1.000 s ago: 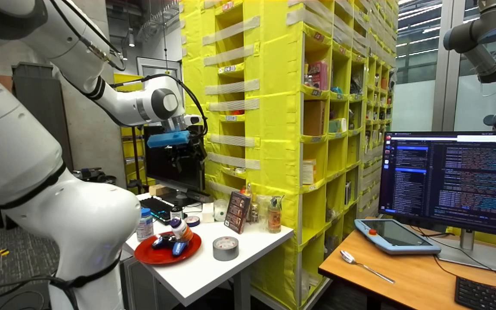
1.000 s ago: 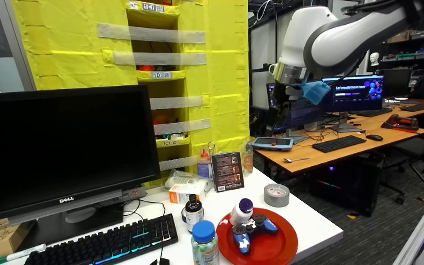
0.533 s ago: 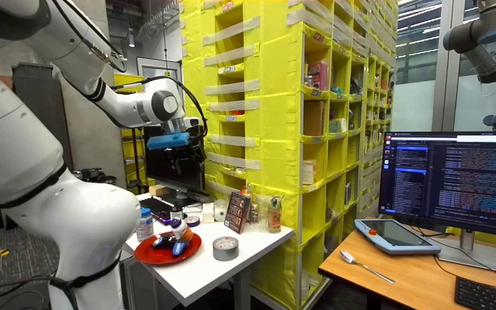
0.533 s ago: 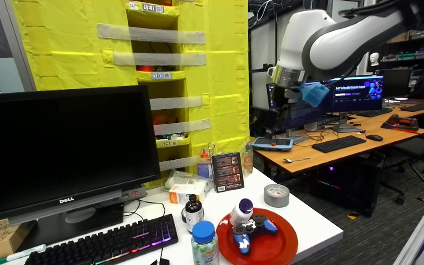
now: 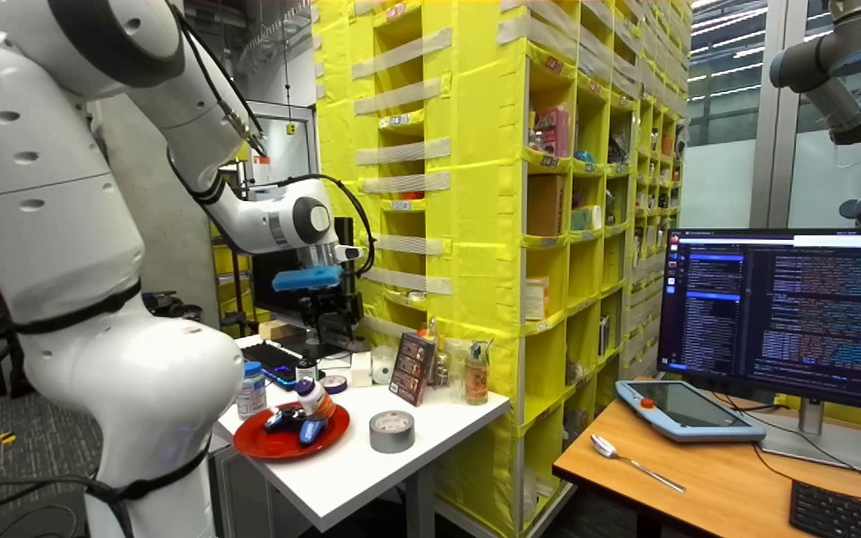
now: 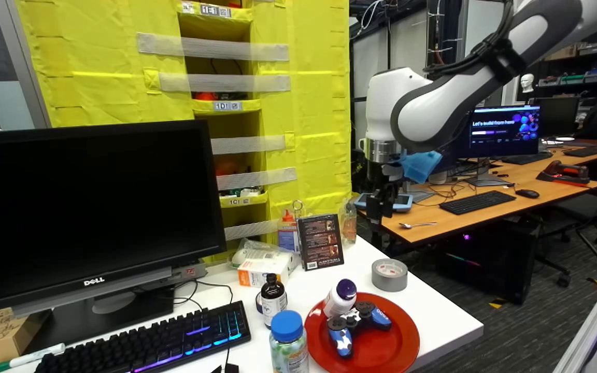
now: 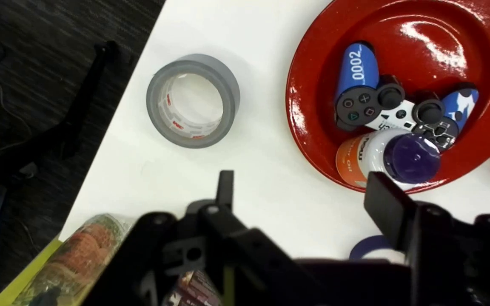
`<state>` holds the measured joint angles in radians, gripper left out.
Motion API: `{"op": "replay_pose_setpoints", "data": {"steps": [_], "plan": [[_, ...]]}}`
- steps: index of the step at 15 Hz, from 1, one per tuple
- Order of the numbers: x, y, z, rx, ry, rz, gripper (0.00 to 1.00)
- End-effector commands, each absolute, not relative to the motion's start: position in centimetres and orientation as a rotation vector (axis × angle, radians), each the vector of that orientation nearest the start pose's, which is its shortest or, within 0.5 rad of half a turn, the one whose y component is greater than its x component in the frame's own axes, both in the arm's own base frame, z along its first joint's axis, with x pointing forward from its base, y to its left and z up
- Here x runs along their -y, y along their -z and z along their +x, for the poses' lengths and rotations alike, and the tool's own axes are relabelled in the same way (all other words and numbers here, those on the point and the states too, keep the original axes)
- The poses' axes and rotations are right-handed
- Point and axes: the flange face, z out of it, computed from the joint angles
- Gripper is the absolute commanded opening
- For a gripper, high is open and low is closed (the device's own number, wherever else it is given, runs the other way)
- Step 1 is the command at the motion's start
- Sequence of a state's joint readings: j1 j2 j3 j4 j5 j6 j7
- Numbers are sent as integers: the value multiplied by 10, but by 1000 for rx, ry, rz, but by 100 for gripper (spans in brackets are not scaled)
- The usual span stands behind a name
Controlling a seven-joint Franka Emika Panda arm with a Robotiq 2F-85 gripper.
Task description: Move the grey tape slightly to the left
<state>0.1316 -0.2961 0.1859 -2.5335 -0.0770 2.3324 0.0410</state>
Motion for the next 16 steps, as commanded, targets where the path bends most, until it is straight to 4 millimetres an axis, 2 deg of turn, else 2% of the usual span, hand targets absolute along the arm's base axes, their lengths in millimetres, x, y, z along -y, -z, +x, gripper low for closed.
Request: {"op": "replay_pose_setpoints", "data": {"steps": [1,7,12,16], "plan": [[-121,-365,437,441,90,-3202,45],[-91,-315,439,339,-55,-3188,1],[-70,-260,436,244,-187,-3161,0],[-59,-235,441,193,-220,-3153,0]]}}
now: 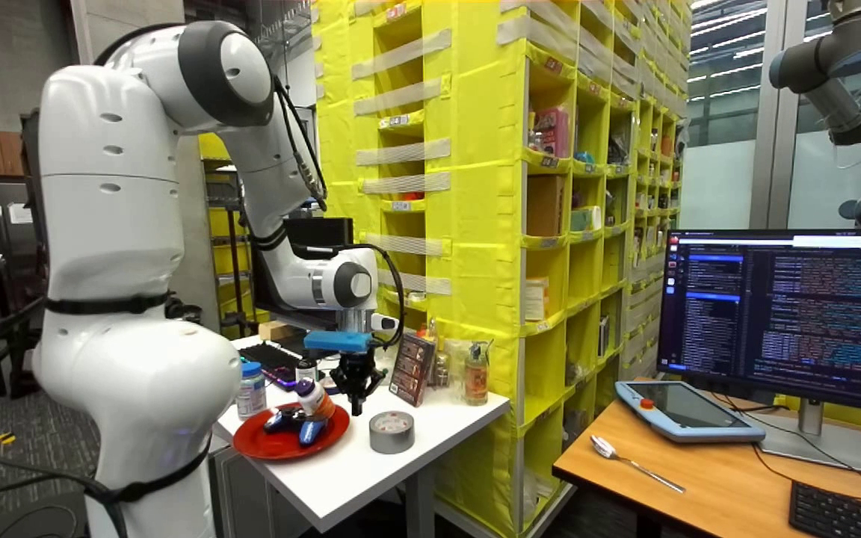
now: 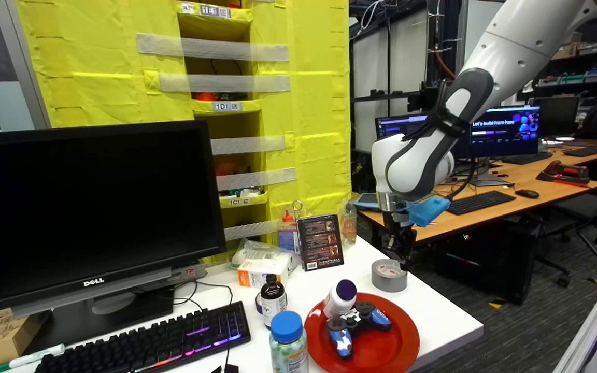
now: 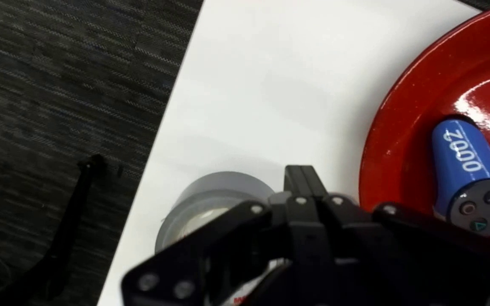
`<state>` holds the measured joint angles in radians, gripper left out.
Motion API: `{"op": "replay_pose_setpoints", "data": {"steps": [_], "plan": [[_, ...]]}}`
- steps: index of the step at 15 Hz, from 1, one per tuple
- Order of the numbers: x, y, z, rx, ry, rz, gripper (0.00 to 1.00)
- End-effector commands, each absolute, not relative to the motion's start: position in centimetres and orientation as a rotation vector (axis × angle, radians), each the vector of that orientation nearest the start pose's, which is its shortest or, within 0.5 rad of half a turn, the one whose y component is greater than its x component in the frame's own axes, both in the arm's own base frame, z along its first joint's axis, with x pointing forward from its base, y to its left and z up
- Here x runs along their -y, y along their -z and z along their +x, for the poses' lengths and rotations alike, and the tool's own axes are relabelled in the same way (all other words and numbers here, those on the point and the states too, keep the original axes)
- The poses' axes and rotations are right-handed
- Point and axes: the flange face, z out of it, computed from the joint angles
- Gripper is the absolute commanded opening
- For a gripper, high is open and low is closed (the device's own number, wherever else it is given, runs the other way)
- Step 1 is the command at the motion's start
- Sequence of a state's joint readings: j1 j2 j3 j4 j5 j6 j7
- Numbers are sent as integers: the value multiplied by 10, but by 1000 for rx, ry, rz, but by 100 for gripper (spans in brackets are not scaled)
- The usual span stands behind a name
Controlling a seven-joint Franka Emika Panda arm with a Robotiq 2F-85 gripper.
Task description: Move the grey tape slightly to the left
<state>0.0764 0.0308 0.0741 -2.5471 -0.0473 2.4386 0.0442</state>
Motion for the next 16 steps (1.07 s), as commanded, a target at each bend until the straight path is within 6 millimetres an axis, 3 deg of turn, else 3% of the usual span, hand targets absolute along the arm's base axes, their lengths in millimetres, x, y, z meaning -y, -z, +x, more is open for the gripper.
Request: {"op": "replay_pose_setpoints", "data": {"steps": [1,8,16], "plan": [[-58,-231,443,188,-218,-3155,0],[-54,-226,458,172,-194,-3163,0],[-66,-230,493,217,-125,-3180,0]]}}
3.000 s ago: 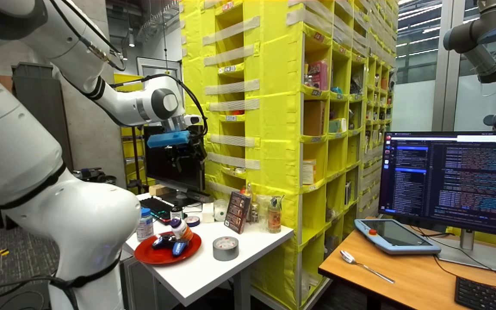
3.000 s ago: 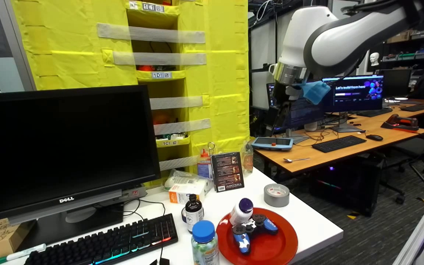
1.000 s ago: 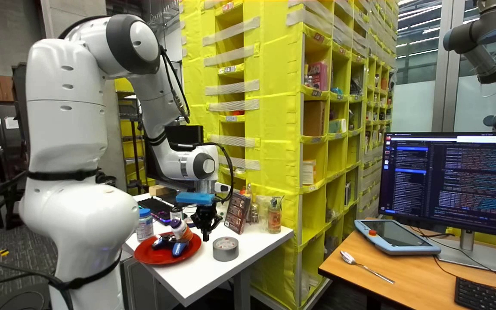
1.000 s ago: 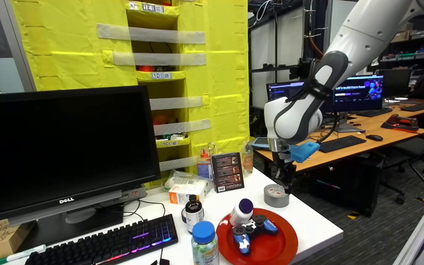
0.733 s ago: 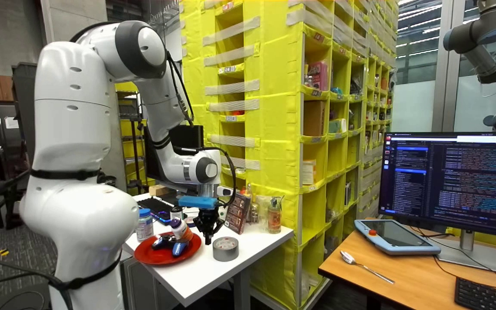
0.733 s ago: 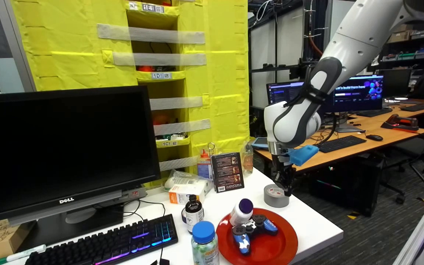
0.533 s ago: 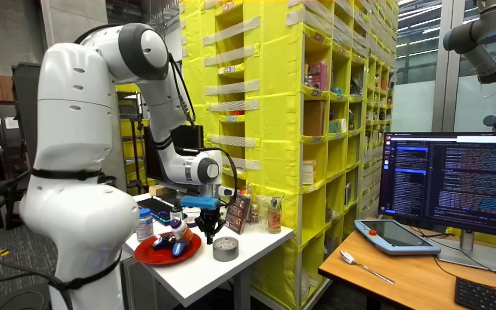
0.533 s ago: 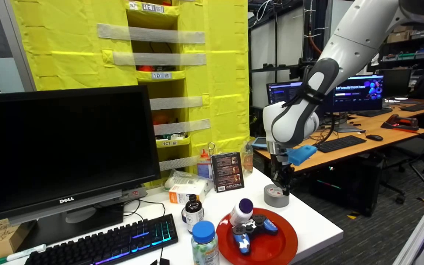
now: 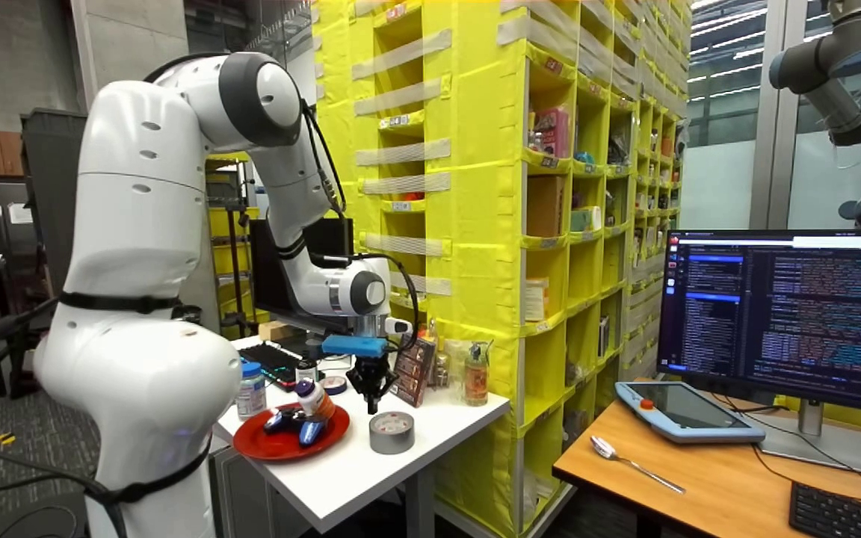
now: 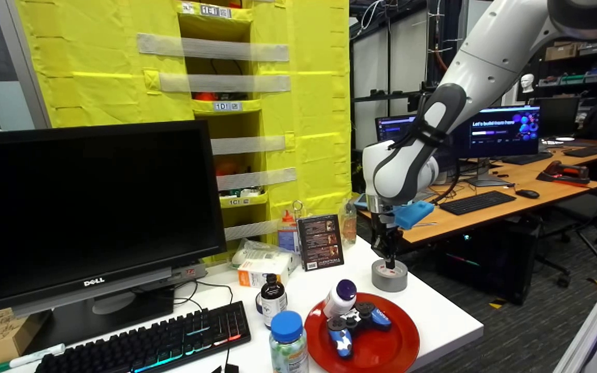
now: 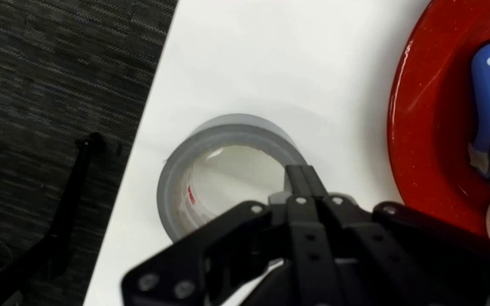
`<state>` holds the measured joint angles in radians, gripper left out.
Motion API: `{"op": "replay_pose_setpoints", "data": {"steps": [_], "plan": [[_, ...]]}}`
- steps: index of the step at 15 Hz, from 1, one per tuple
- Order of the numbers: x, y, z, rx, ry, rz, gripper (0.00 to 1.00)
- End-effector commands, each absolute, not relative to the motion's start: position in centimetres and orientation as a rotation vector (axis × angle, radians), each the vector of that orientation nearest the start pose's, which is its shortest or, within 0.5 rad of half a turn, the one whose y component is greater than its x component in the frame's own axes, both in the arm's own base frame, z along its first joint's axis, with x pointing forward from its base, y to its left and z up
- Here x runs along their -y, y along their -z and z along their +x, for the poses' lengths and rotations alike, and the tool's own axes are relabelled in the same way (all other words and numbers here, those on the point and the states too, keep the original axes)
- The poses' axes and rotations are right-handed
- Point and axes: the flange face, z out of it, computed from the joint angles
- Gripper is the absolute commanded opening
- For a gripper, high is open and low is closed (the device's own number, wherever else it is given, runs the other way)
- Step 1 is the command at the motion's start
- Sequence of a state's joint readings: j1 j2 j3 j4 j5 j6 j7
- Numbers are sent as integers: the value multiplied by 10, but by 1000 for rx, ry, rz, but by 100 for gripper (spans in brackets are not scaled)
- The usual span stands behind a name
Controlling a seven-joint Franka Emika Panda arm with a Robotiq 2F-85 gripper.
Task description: Move the grey tape slightly to the left
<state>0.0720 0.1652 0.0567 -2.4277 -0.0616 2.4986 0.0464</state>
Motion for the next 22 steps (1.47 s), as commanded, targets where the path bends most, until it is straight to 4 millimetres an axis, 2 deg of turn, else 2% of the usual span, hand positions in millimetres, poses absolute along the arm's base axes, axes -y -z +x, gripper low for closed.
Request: {"op": "replay_pose_setpoints", "data": {"steps": [1,4,9,12,22], "plan": [[-66,-229,497,224,-125,-3183,0],[-59,-227,506,236,-130,-3201,0],[-30,-225,514,176,-127,-3214,0],[-23,-220,521,163,-131,-3207,0],[-62,-165,566,280,-184,-3172,0]]}}
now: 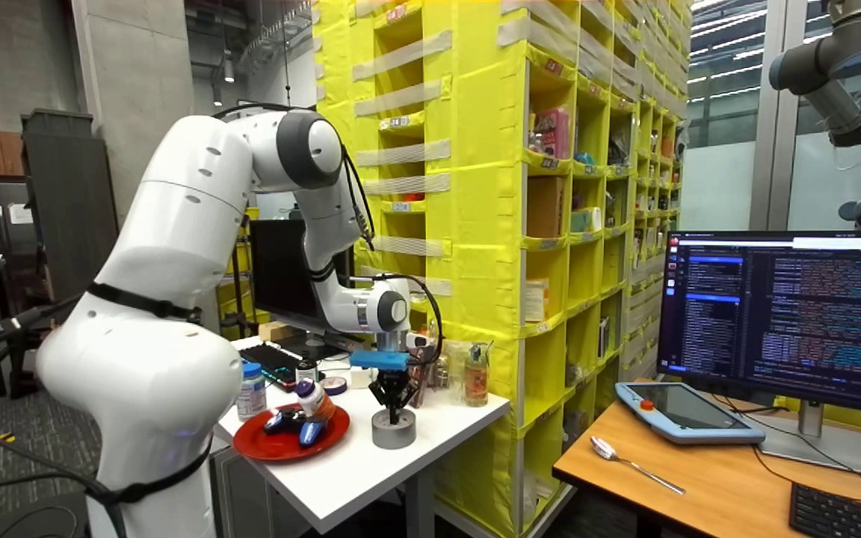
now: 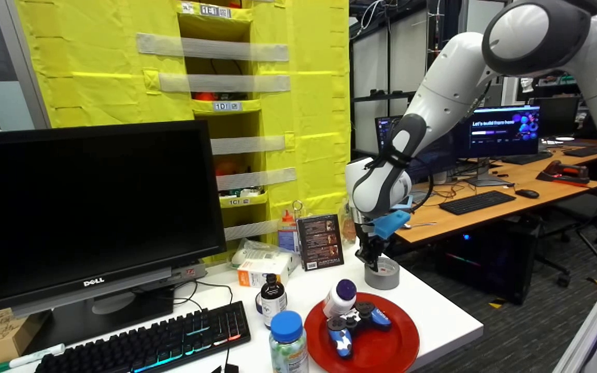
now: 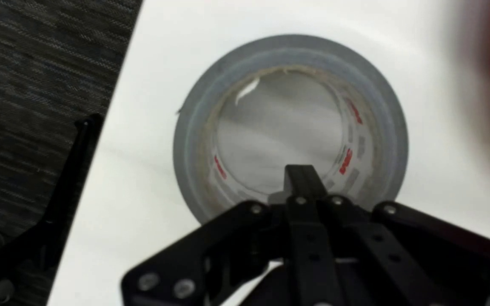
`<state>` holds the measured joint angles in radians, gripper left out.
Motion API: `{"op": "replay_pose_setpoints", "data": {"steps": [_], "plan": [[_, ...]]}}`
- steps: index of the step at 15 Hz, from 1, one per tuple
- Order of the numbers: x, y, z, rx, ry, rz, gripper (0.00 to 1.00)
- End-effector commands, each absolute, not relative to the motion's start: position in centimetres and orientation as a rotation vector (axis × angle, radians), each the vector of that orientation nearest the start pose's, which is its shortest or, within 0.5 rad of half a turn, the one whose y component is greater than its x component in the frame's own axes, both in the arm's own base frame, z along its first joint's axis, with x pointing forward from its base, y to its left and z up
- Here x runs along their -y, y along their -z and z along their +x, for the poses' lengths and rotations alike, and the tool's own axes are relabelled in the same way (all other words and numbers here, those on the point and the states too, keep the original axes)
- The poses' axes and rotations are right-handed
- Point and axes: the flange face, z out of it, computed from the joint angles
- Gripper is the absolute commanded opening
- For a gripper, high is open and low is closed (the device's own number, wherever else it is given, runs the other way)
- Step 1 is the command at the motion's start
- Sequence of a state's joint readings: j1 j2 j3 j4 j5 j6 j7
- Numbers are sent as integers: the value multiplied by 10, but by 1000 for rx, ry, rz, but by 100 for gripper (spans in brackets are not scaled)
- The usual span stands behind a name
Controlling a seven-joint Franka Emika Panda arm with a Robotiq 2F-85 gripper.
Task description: Move the grey tape slightly to the left
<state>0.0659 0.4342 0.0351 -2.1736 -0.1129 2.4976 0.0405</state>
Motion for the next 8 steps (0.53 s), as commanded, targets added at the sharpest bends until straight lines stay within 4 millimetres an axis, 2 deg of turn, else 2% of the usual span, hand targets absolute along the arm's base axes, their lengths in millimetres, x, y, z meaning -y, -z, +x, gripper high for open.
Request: {"op": "replay_pose_setpoints", "data": {"steps": [1,5,8], "plan": [[-62,-166,571,285,-174,-3175,0],[-76,-166,584,344,-160,-3190,0],[-108,-178,590,469,-129,-3226,0]]}}
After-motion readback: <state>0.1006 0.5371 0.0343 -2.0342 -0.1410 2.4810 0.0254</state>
